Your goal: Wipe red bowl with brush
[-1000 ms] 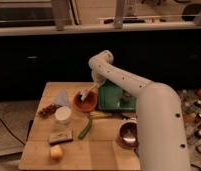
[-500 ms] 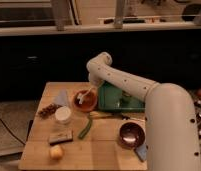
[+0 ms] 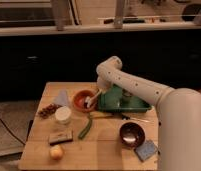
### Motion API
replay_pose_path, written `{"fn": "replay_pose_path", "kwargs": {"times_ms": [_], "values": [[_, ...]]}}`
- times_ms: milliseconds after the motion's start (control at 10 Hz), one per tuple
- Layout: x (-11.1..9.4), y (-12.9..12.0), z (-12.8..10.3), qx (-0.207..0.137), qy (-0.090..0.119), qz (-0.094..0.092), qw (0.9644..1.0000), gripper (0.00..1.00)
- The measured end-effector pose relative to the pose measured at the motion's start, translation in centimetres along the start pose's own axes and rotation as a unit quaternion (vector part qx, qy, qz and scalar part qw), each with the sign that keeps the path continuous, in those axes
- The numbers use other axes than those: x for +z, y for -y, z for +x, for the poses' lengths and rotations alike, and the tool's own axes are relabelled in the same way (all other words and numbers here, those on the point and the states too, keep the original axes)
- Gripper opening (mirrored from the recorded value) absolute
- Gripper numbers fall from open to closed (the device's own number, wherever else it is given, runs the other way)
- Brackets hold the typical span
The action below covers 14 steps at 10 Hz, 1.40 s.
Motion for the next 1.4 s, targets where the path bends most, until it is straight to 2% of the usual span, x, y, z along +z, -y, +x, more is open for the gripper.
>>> {"fn": "replay_pose_path", "kwargs": {"times_ms": [200,400,600,900,1200,1400], "values": [[0.1,0.5,1.1,0.021,-0.007,0.004,0.9998,0.01],[-0.2,2.0,2.2,0.033,-0.011,0.023,0.9991,0.01],[-0.3,3.7,1.1,0.021,-0.009,0.036,0.9991,0.01],[-0.8,5.6,-1.3,-0.010,0.005,0.056,0.9984,0.01],[-1.6,5.3,-2.4,-0.033,0.022,0.065,0.9971,0.01],[-2.2,3.9,-2.3,-0.040,0.031,0.067,0.9964,0.01]]}}
